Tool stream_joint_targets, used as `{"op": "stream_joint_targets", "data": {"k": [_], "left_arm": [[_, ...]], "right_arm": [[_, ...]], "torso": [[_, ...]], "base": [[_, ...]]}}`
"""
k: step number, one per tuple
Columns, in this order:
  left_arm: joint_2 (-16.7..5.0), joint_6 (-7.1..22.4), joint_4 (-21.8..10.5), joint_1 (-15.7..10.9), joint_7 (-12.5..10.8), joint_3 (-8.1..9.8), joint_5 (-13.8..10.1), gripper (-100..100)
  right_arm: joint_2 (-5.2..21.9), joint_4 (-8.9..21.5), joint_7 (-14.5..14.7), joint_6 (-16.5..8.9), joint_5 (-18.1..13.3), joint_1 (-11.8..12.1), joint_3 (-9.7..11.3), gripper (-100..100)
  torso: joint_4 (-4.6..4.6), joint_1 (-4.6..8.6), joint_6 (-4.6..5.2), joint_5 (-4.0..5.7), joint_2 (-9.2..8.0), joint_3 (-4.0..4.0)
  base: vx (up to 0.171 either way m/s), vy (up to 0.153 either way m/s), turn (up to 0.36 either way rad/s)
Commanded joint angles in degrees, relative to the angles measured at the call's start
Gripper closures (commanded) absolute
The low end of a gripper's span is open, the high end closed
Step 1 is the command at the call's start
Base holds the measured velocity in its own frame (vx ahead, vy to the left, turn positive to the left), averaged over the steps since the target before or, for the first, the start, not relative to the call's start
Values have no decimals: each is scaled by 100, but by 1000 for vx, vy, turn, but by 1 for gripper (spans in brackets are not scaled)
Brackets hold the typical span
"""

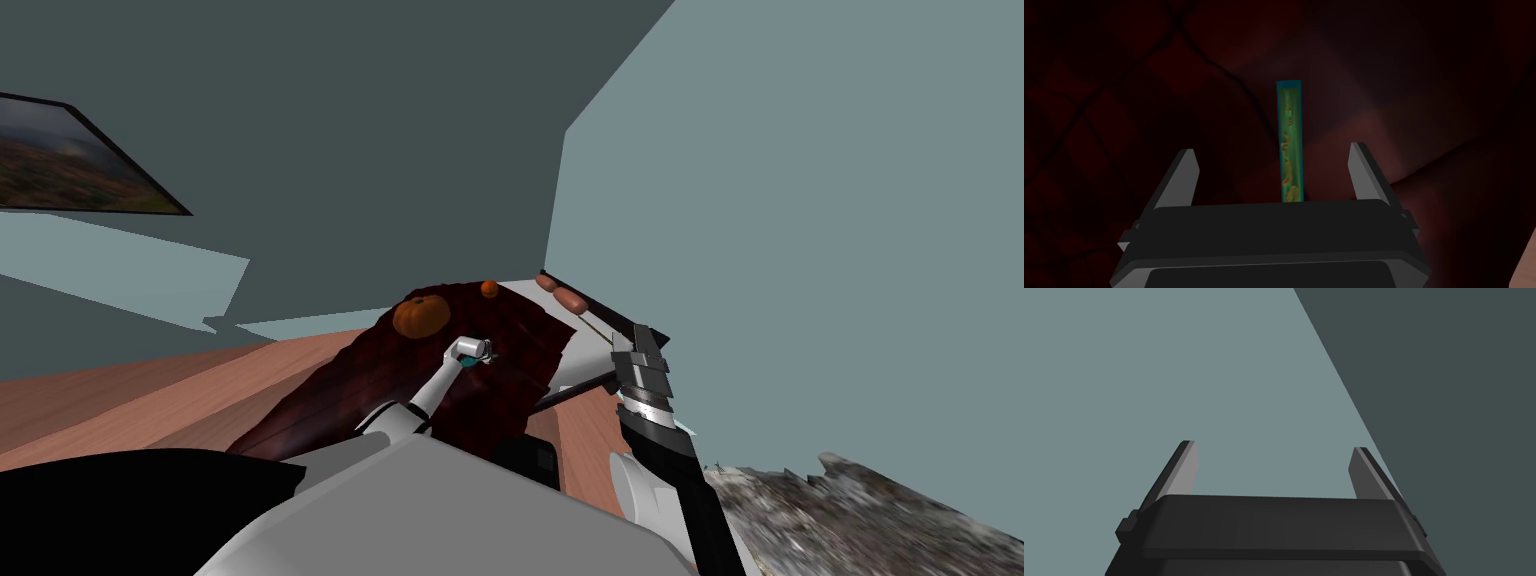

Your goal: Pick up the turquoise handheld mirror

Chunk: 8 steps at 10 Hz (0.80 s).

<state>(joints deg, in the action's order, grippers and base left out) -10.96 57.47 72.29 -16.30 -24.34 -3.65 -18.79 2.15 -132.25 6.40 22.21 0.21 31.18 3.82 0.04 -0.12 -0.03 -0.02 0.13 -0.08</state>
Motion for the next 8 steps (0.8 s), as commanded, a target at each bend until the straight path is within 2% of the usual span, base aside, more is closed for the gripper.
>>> {"op": "stream_joint_targets", "data": {"k": [1,2,6,8], "left_arm": [[-16,286,-286,-159,-92,-22,-65,-100],[-16,364,-307,-159,-92,-22,-65,-100],[-157,1024,-980,-460,-265,-66,-201,-100],[-236,1220,-1201,-512,-318,-83,-236,-100]], "right_arm": [[0,0,0,0,0,0,0,0],[0,0,0,0,0,0,0,0],[0,0,0,0,0,0,0,0],[0,0,0,0,0,0,0,0]], "torso": [[0,0,0,0,0,0],[1,-2,0,-1,6,-3],[3,-9,0,-2,12,-7],[3,-9,-1,-2,13,-8]], "base": [[57,37,12],[47,29,1],[66,46,8],[69,42,5]]}}
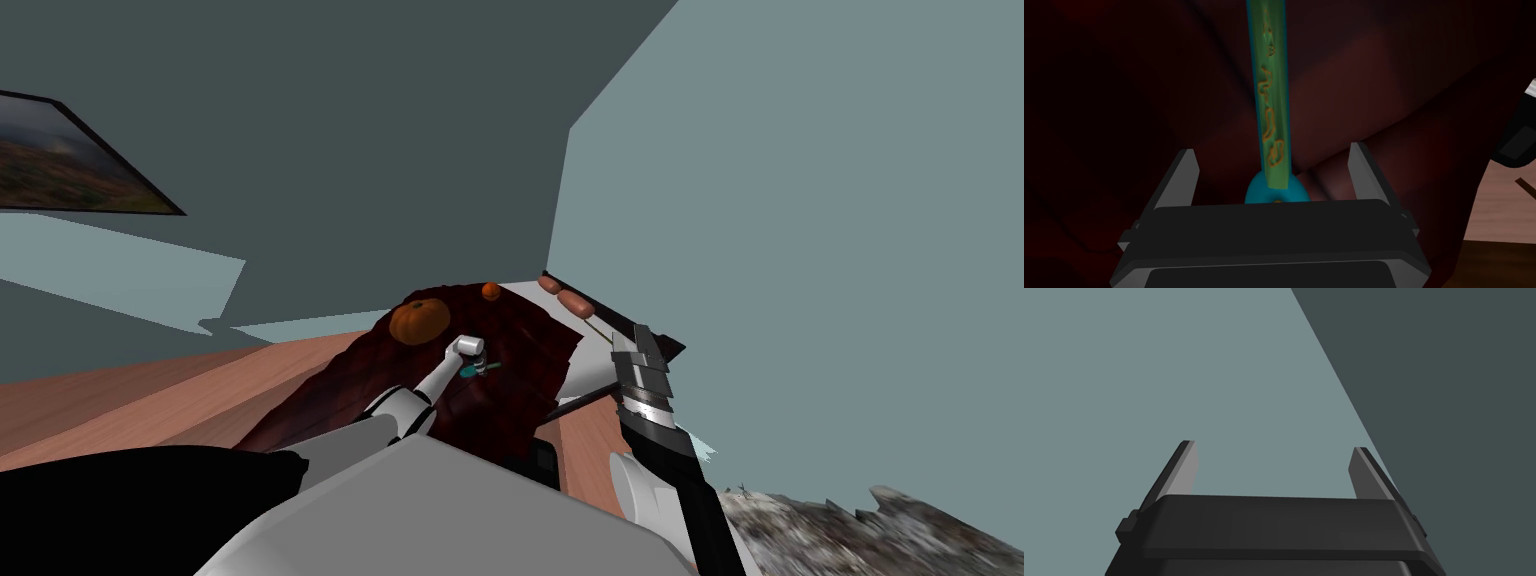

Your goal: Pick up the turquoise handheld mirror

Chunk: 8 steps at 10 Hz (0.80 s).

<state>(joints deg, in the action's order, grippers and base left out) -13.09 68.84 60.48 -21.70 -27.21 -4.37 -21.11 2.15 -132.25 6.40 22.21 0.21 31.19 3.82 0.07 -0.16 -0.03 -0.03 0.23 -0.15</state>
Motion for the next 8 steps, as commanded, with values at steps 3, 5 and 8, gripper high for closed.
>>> {"op": "stream_joint_targets", "data": {"k": [3,5,8], "left_arm": [[-36,92,-129,35,-38,-22,-3,0],[5,-158,-337,89,-37,46,46,-100],[28,-261,-414,131,-48,80,78,-100]], "right_arm": [[0,0,0,0,0,0,0,0],[0,0,0,0,0,-1,1,0],[0,0,0,0,0,-1,0,0]], "torso": [[-2,7,1,1,-9,5],[-5,12,3,3,-23,13],[-6,11,2,2,-25,14]], "base": [[40,18,1],[10,13,-114],[5,11,-59]]}}
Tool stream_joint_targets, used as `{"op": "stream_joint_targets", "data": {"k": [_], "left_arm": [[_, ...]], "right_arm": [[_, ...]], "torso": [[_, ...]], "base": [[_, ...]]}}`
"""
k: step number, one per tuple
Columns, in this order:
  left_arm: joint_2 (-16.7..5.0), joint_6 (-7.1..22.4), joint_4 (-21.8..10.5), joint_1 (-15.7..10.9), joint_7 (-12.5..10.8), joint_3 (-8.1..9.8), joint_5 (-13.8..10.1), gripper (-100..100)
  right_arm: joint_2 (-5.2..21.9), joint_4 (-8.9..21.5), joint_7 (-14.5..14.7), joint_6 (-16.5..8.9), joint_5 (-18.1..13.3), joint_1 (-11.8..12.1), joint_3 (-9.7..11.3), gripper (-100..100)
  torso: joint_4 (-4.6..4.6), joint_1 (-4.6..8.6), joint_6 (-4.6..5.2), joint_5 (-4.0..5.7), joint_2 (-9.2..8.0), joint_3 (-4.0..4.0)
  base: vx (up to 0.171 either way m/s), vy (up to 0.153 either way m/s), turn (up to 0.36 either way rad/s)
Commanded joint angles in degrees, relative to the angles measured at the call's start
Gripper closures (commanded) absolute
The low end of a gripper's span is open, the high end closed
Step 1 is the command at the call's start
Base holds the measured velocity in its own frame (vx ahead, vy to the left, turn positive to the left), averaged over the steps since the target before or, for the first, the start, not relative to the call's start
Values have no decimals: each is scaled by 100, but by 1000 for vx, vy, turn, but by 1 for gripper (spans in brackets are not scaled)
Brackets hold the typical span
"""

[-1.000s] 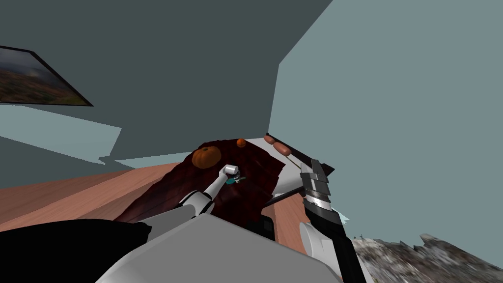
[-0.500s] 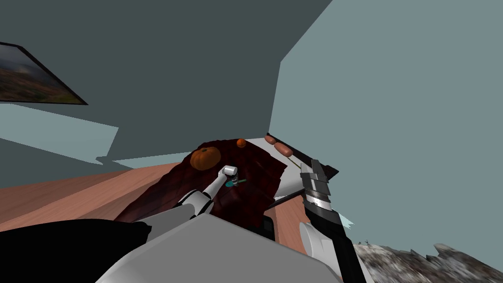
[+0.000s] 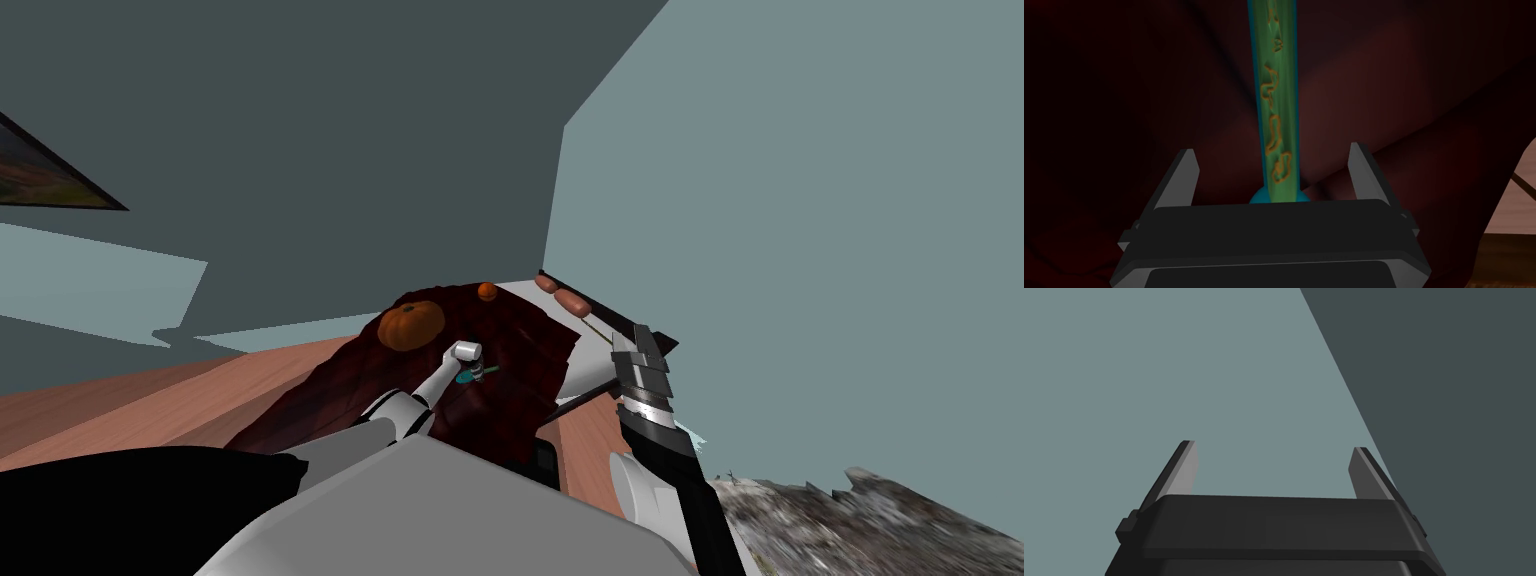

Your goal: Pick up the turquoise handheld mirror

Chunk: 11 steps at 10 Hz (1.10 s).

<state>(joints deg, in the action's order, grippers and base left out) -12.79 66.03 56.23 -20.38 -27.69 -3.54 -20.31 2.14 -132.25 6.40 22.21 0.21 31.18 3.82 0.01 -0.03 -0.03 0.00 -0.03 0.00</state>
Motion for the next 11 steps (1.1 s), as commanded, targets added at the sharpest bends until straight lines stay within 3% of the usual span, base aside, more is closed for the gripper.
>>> {"op": "stream_joint_targets", "data": {"k": [1,5,6,7,9,10,11], "left_arm": [[0,0,0,0,0,0,0,100],[1,4,5,-3,0,0,-1,100],[1,4,5,-3,0,0,-1,0],[-33,173,129,-53,12,-51,-44,100],[-65,371,297,-98,11,-105,-83,100],[-57,310,275,-69,4,-88,-67,100],[-62,341,293,-69,3,-90,-69,0]], "right_arm": [[0,0,0,0,0,0,0,0],[0,0,0,0,0,0,0,0],[0,0,0,0,0,0,0,0],[0,0,0,0,0,0,0,0],[0,0,0,0,0,0,0,0],[0,0,0,0,0,0,0,0],[0,0,0,0,0,0,0,0]], "torso": [[0,0,0,0,0,0],[7,-6,2,-5,15,-11],[8,-6,2,-5,16,-12],[8,-6,2,-5,16,-12],[6,1,-1,-2,13,-9],[6,2,0,-2,11,-9],[7,-2,2,-4,13,-10]], "base": [[0,0,0],[0,0,0],[0,0,0],[-9,-10,149],[-8,-21,119],[-3,-8,17],[0,0,0]]}}
